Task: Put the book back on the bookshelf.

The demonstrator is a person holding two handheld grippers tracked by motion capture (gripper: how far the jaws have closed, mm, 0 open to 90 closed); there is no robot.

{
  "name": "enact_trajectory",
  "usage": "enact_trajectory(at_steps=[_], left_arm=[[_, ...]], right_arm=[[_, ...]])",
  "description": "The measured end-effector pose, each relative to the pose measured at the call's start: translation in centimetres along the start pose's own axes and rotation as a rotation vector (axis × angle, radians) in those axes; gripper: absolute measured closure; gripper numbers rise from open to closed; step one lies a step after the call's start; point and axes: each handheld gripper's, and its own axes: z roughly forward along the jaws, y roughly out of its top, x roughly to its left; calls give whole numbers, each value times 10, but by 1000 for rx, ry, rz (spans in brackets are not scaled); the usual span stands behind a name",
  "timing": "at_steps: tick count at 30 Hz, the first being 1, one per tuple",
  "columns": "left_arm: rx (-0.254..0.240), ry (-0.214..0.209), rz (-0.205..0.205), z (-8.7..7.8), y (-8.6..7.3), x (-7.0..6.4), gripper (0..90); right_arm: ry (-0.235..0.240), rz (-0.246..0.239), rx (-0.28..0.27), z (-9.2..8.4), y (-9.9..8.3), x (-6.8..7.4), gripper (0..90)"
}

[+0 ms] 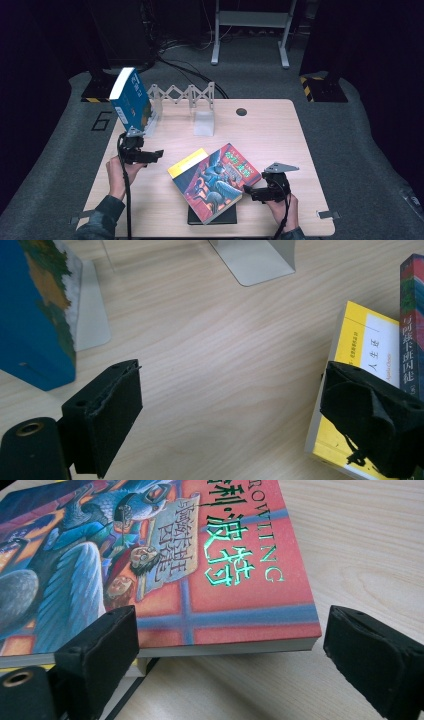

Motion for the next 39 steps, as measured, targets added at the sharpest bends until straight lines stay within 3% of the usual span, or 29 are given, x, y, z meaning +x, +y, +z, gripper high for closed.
enact_trajectory(at_steps=[15, 19, 22, 36, 39], left_arm=[[55, -23, 6, 21, -19, -12, 71], [68, -41, -5, 27, -27, -15, 72], [58, -60, -39, 31, -31, -17, 71], [88, -123, -52, 33, -44, -27, 16], [79, -114, -49, 32, -46, -27, 13]], right_arm=[[-10, -41, 36, 12, 18, -7, 82], [-6, -56, 46, 15, 22, -10, 80], [-8, -57, 54, 17, 25, -11, 80], [2, -69, 55, 27, 35, -17, 80], [4, -65, 59, 29, 37, -18, 80]])
